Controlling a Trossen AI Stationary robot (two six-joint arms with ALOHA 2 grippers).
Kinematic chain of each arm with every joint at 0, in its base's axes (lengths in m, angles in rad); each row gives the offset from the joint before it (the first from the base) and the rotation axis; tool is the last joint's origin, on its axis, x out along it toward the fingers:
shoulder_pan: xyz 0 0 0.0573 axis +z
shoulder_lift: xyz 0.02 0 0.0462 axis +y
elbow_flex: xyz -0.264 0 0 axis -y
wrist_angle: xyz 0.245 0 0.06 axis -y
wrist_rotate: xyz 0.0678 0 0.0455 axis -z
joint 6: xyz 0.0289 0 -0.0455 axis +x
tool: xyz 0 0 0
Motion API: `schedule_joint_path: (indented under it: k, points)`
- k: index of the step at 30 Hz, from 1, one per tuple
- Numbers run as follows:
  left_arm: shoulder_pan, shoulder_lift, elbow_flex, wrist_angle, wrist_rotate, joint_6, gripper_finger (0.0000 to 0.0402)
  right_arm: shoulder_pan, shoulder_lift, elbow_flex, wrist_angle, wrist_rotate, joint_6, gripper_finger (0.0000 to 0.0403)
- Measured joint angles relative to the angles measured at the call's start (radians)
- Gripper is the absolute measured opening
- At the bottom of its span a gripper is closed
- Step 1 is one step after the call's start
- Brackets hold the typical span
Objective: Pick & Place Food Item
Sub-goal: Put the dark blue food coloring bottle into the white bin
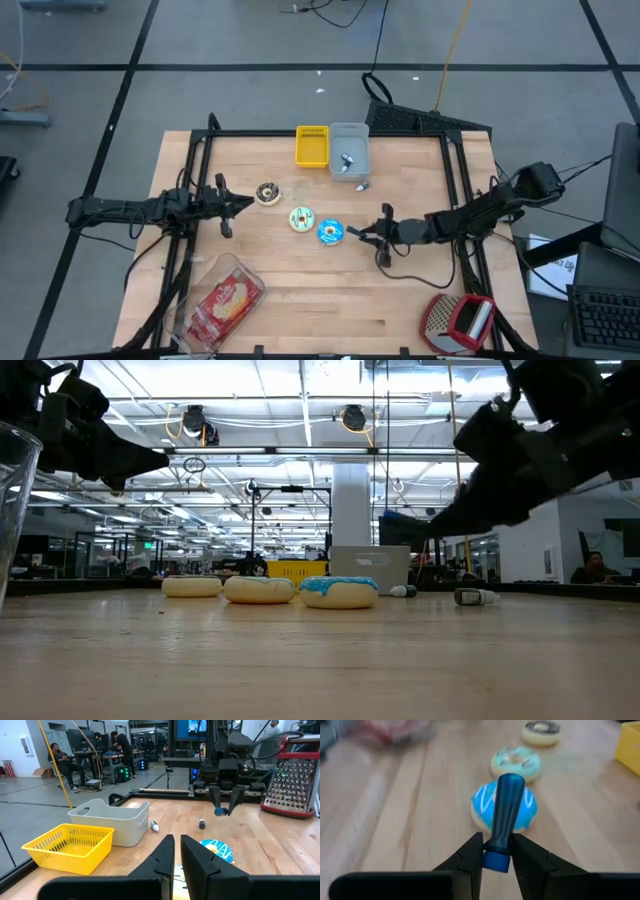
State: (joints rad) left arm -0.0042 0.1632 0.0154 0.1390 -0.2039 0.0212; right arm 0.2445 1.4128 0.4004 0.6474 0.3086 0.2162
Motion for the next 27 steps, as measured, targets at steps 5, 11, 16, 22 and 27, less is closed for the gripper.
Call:
schedule_joint_path:
  k: [5, 11, 16, 22, 27]
  points:
    - [0.0, 0.0, 0.0, 0.0, 0.0, 0.0, 0.0031, -0.055, 0.0, 0.001, 0.089, -0.05, 0.007, 0.0078]
    - [0.0, 0.0, 0.0, 0.0, 0.0, 0.0, 0.0031, -0.141, 0.0, 0.001, 0.141, -0.049, 0.007, 0.0079]
    - [0.0, 0.0, 0.0, 0.0, 0.0, 0.0, 0.0031, -0.213, 0.0, 0.001, 0.134, -0.052, 0.029, 0.0078]
    - [0.0, 0.0, 0.0, 0.0, 0.0, 0.0, 0.0031, -0.31, 0.0, 0.001, 0.138, -0.051, 0.033, 0.0079]
    - [0.0, 0.0, 0.0, 0.0, 0.0, 0.0, 0.0031, -0.398, 0.0, 0.002, 0.157, -0.05, 0.034, 0.0079]
